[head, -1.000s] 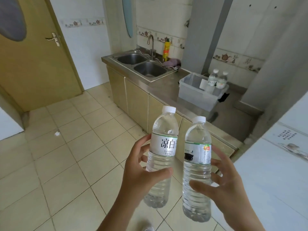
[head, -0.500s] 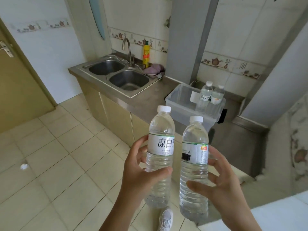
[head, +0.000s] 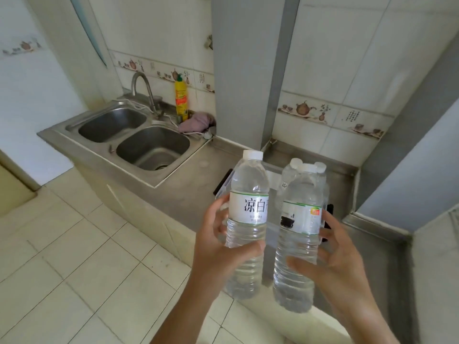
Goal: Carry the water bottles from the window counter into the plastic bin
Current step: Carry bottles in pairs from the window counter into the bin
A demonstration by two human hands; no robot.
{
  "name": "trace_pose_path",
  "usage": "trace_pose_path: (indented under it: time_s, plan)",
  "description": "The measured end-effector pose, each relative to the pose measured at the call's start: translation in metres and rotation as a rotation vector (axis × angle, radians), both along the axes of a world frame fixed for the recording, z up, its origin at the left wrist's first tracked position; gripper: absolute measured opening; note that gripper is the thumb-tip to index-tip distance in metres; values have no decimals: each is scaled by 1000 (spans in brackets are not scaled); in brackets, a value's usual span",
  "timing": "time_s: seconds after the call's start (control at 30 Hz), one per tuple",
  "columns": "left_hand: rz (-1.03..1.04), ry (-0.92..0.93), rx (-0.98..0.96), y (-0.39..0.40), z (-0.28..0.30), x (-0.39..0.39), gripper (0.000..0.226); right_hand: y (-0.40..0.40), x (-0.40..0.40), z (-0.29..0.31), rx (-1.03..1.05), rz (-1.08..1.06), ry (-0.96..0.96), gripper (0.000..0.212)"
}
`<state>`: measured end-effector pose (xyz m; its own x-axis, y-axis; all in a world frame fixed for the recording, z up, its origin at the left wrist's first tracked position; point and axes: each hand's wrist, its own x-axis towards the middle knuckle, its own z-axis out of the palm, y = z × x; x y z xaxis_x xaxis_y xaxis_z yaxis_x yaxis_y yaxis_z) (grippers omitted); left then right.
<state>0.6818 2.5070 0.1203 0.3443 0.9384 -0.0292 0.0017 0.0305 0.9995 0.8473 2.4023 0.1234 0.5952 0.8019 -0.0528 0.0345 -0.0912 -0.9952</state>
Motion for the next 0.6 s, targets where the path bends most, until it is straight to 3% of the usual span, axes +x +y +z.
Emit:
trace_pose_path:
  time_s: [0.6]
  plan:
    - [-487,85,66,165,-46,160,87,115,100,-38,-47,-318,-94,105]
